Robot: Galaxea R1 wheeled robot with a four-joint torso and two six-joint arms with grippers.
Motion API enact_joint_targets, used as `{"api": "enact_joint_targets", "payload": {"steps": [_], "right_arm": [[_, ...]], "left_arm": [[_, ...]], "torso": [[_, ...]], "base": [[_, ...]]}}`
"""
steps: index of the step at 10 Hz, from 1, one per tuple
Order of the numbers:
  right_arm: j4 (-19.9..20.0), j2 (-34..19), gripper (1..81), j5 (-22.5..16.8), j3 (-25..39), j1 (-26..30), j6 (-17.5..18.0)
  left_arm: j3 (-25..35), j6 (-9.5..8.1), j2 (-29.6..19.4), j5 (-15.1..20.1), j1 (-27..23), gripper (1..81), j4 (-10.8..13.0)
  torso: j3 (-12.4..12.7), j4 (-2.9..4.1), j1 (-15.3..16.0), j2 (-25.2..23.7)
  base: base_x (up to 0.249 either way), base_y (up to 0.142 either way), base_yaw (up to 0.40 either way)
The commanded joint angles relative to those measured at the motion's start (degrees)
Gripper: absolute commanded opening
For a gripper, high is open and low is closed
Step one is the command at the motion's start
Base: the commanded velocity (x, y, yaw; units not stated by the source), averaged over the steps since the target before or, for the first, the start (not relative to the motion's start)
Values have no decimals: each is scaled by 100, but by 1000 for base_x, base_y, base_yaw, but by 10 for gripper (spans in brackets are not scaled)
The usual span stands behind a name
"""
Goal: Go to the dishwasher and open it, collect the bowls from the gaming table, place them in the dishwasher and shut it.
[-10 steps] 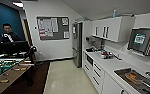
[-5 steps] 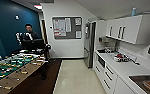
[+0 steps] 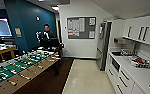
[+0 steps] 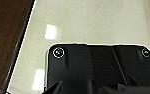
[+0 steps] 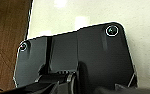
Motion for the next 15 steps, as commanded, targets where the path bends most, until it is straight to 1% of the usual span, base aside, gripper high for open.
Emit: {"api": "enact_joint_targets", "payload": {"steps": [1, 15], "right_arm": [[-37, 50, 811, -260, -5, 320, -18], [-37, 59, 811, -260, -31, 355, -18]], "left_arm": [[-38, -23, -31, 233, -323, 811, -3], [-74, -32, 21, 233, -306, 811, -20]], "torso": [[0, 0, 0, 0], [0, 0, 0, 0]], "base": [[0, 0, 381], [0, 0, 381]]}}
